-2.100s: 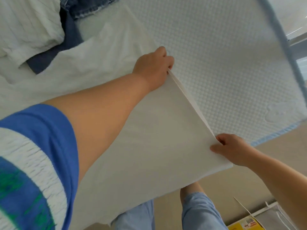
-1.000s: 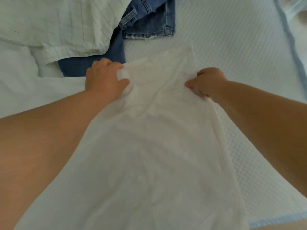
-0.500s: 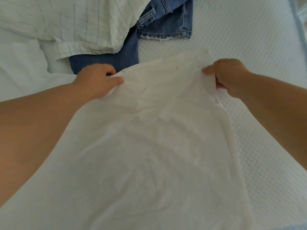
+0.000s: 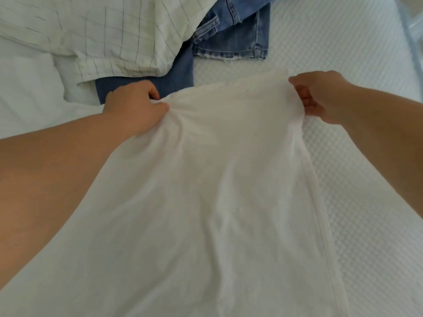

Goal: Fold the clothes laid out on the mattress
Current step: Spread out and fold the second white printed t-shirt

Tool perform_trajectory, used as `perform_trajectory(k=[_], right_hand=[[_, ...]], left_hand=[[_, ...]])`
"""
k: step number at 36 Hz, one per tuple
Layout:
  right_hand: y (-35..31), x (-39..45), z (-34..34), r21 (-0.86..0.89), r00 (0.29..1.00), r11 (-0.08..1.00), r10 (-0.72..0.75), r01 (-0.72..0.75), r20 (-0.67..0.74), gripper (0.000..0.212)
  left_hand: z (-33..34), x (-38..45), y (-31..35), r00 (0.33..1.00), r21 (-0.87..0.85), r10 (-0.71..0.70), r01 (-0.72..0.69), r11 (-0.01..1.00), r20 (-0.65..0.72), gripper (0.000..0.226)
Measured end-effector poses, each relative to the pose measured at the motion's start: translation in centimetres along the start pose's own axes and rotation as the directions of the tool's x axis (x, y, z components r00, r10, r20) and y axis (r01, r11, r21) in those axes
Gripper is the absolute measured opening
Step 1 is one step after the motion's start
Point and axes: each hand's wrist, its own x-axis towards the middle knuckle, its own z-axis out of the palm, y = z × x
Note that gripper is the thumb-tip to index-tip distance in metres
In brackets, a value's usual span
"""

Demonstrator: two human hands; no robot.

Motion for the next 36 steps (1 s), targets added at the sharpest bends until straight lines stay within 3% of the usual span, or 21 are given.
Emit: perform_trajectory(k=[7,11,14,18,24,29,32,36], right_hand=[[-1.5,0.5,2.5,-0.242,0.999,0.970,-0.009,0.017,0.035,0.038],[-1.9,0.7,2.3,-0.115,0.988,0.987,-0.121,0.110,-0.094,0.020],[-1.6,1.0,1.3,-0.097,0.986,0.989,-0.120,0.110,-0.111,0.028],[-1.3,1.8,1.7,-0.199,0.982,0.975,-0.132,0.103,-0.135,0.050],[-1.5,2.0,2.7,-0.177,0.976,0.979,-0.135,0.105,-0.168,0.041],[-1.6,1.9,2.7,-0.191,0.968,0.972,-0.171,0.135,-0.182,0.010],[-1.7,2.0,3.5,-0.235,0.948,0.958,-0.218,0.163,-0.231,0.021],[-1.6,2.3,4.3,-0.325,0.930,0.930,-0.263,0.174,-0.255,0.020]], left_hand=[[-0.7,0.3,-0.6,0.999,-0.026,0.040,-0.040,0.999,0.017,0.028],[-1.5,-0.6,-2.3,0.996,0.003,0.049,-0.050,0.999,0.068,0.038],[-2.7,-1.8,-4.5,0.995,0.105,0.049,-0.058,0.993,0.087,0.047],[-4.4,-3.1,-7.1,0.992,0.263,0.122,-0.108,0.959,-0.038,0.039],[-5.9,-2.7,-10.5,0.975,0.524,0.212,-0.149,0.838,-0.061,0.041],[-6.8,-3.0,-12.1,0.948,0.383,0.269,-0.189,0.904,-0.168,0.039],[-7.2,-2.8,-12.3,0.951,0.301,0.178,-0.097,0.949,-0.255,0.036],[-6.2,-2.3,-12.4,0.971,0.198,0.023,0.025,0.980,-0.236,0.020]])
